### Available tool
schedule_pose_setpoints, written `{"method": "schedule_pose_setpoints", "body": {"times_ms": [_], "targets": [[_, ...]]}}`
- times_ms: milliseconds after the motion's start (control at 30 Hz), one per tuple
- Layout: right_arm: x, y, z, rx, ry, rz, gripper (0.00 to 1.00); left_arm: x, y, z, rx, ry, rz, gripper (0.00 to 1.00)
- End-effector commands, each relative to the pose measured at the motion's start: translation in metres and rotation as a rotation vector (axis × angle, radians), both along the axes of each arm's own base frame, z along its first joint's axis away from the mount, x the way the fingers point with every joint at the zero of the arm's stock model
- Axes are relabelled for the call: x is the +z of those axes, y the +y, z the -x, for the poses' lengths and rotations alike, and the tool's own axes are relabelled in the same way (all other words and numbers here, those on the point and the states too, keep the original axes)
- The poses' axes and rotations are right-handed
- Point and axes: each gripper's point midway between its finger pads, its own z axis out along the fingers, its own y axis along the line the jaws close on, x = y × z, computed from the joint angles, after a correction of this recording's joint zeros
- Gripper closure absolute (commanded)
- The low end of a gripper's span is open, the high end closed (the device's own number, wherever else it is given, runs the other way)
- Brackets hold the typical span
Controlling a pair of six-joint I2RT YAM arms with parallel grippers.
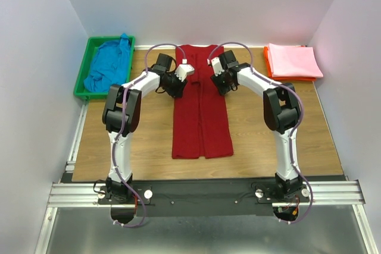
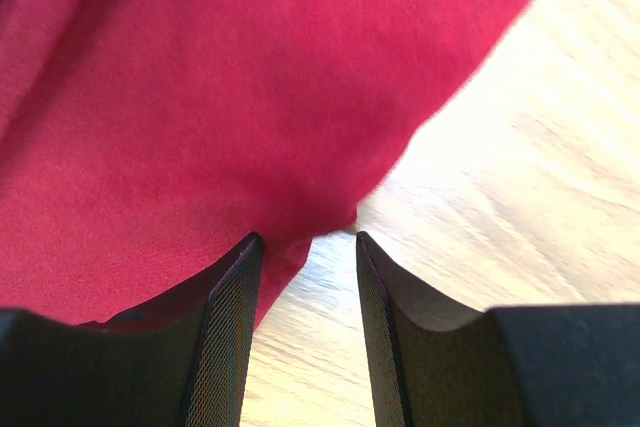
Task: Fold and stack the t-shirts
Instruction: Fold the tshirt
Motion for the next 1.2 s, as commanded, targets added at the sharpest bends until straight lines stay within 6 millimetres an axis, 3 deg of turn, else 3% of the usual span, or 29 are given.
{"method": "schedule_pose_setpoints", "body": {"times_ms": [0, 100, 133, 200, 233, 300, 333, 367, 400, 433, 467, 500, 533, 567, 600, 633, 667, 700, 733, 800, 833, 900, 933, 1033, 1067, 1167], "targets": [[-0.006, -0.017, -0.013, -0.024, -0.024, 0.074, 0.50, 0.010, -0.003, -0.012, 0.016, -0.016, 0.000, 0.57], [0.035, -0.007, -0.010, -0.006, -0.063, -0.007, 0.45, 0.048, -0.011, -0.015, -0.017, -0.073, 0.048, 0.53], [0.052, 0.001, -0.005, 0.014, -0.065, -0.064, 0.41, 0.076, -0.014, -0.010, -0.056, -0.120, 0.074, 0.50], [0.109, 0.009, 0.003, 0.045, -0.137, -0.151, 0.35, 0.110, -0.014, -0.002, -0.092, -0.183, 0.096, 0.46], [0.122, 0.012, 0.012, 0.065, -0.148, -0.178, 0.30, 0.142, -0.013, 0.007, -0.127, -0.259, 0.111, 0.35], [0.160, 0.019, 0.025, 0.114, -0.196, -0.253, 0.27, 0.173, -0.009, 0.020, -0.149, -0.335, 0.119, 0.33], [0.192, 0.018, 0.034, 0.136, -0.254, -0.284, 0.26, 0.179, -0.007, 0.028, -0.155, -0.368, 0.121, 0.31], [0.205, 0.020, 0.043, 0.174, -0.274, -0.304, 0.25, 0.213, 0.001, 0.036, -0.140, -0.467, 0.118, 0.30], [0.228, 0.019, 0.052, 0.193, -0.321, -0.325, 0.24, 0.229, 0.004, 0.039, -0.148, -0.536, 0.116, 0.29], [0.235, 0.018, 0.058, 0.205, -0.334, -0.335, 0.24, 0.227, 0.007, 0.051, -0.179, -0.557, 0.108, 0.17], [0.241, 0.020, 0.065, 0.251, -0.347, -0.346, 0.24, 0.250, 0.009, 0.067, -0.224, -0.637, 0.111, 0.17], [0.246, 0.021, 0.071, 0.283, -0.356, -0.354, 0.24, 0.257, 0.010, 0.075, -0.291, -0.706, 0.086, 0.13], [0.259, 0.021, 0.083, 0.319, -0.382, -0.368, 0.24, 0.246, 0.010, 0.088, -0.318, -0.698, 0.095, 0.11], [0.250, 0.023, 0.095, 0.386, -0.369, -0.368, 0.21, 0.261, 0.011, 0.101, -0.323, -0.754, 0.111, 0.11], [0.244, 0.021, 0.105, 0.422, -0.358, -0.360, 0.12, 0.263, 0.011, 0.107, -0.331, -0.777, 0.119, 0.09], [0.240, 0.020, 0.115, 0.464, -0.353, -0.354, 0.02, 0.247, 0.012, 0.116, -0.373, -0.773, 0.090, 0.01], [0.244, 0.017, 0.128, 0.543, -0.391, -0.329, 0.00, 0.241, 0.011, 0.126, -0.441, -0.781, 0.067, 0.02], [0.230, 0.019, 0.148, 0.604, -0.331, -0.344, 0.00, 0.231, 0.010, 0.140, -0.512, -0.776, 0.045, 0.02], [0.210, 0.021, 0.170, 0.652, -0.276, -0.331, 0.02, 0.201, 0.014, 0.161, -0.624, -0.711, 0.006, 0.01], [0.173, 0.015, 0.199, 0.724, -0.180, -0.258, 0.07, 0.168, 0.018, 0.186, -0.696, -0.614, -0.007, 0.01], [0.136, 0.013, 0.227, 0.768, -0.089, -0.225, 0.10, 0.140, 0.021, 0.202, -0.747, -0.567, -0.012, 0.02], [0.114, 0.004, 0.247, 0.842, -0.091, -0.145, 0.13, 0.117, 0.024, 0.219, -0.836, -0.573, -0.043, 0.02], [0.083, -0.001, 0.270, 0.882, -0.029, -0.114, 0.15, 0.090, 0.024, 0.236, -0.888, -0.531, -0.067, 0.04], [0.064, -0.008, 0.281, 0.952, -0.077, -0.045, 0.21, 0.065, 0.021, 0.254, -0.968, -0.544, -0.100, 0.09], [0.049, -0.012, 0.288, 0.981, -0.070, -0.018, 0.25, 0.050, 0.020, 0.266, -1.009, -0.522, -0.109, 0.12], [0.030, -0.012, 0.292, 1.019, -0.074, 0.017, 0.29, 0.029, 0.016, 0.274, -1.049, -0.524, -0.136, 0.18]]}}
